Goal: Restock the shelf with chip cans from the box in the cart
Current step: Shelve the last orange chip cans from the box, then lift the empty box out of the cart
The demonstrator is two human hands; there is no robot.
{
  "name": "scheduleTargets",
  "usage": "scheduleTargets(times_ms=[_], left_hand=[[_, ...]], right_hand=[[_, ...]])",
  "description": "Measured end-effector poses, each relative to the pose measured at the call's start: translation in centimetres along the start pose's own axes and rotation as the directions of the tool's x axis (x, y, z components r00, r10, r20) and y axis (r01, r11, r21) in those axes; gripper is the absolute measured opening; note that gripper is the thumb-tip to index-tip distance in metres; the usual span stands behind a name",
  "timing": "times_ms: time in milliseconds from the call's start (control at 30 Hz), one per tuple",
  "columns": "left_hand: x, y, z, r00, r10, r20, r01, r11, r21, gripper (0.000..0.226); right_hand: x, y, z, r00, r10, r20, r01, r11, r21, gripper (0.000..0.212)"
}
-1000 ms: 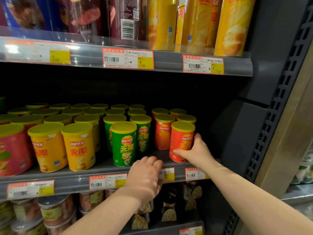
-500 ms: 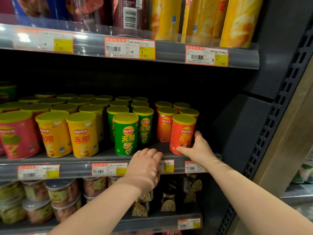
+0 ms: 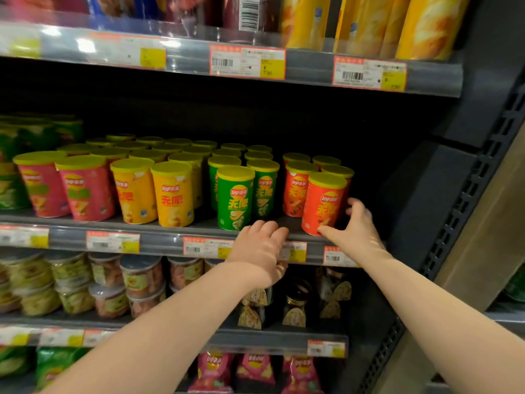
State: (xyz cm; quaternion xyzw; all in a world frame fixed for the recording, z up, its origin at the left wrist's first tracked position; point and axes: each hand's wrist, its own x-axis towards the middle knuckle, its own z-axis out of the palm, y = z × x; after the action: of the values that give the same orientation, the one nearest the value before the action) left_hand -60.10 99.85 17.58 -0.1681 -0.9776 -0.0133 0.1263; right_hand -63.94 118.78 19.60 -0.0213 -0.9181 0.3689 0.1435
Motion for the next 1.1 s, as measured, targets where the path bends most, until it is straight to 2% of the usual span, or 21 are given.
scheduleTargets(times_ms=[100,233,333,467,600,767,967,1100], left_hand=[[-1.7,-0.6,0.2,1.0,-0.003,-0.005,0.003,1.0,-0.01,0.069],[-4.8,-1.8,0.7,0.999,-0.016,0.036,0.017,0.999,-0.027,0.063],[-7.6,-3.5,1.2,0.992,-0.062,0.106,0.066,0.997,-0.03,0.061],[-13.3,-7.5,1.7,0.952,-0.156,0.264,0.167,0.986,-0.021,0.049],[-20.4,-12.6,2.4,0.877,-0.271,0.398,0.29,0.957,0.011,0.052],[-30.6,-18.2,2.5,0.796,-0.408,0.447,0.444,0.895,0.026,0.053],[-43.5,-23.8,2.0,0.689,-0.571,0.445,0.603,0.793,0.084,0.055],[-51.3,-26.1,0.9,0.608,-0.653,0.453,0.682,0.721,0.123,0.048]], right_hand=[[-2.4,0.1,0.2,0.992,-0.12,-0.038,0.114,0.982,-0.148,0.07],[-5.8,-1.0,2.0,0.955,-0.261,0.142,0.294,0.9,-0.322,0.043],[-8.1,-2.4,4.5,0.914,-0.273,0.3,0.367,0.872,-0.325,0.037],[-10.8,-5.5,9.0,0.843,-0.262,0.47,0.443,0.834,-0.33,0.041],[-14.7,-9.7,14.7,0.729,-0.255,0.635,0.554,0.765,-0.329,0.047],[-21.4,-15.6,21.7,0.563,-0.291,0.774,0.701,0.664,-0.26,0.046],[-30.3,-22.5,28.7,0.381,-0.331,0.863,0.799,0.587,-0.128,0.047],[-36.2,-26.2,32.8,0.29,-0.358,0.888,0.84,0.54,-0.057,0.045]])
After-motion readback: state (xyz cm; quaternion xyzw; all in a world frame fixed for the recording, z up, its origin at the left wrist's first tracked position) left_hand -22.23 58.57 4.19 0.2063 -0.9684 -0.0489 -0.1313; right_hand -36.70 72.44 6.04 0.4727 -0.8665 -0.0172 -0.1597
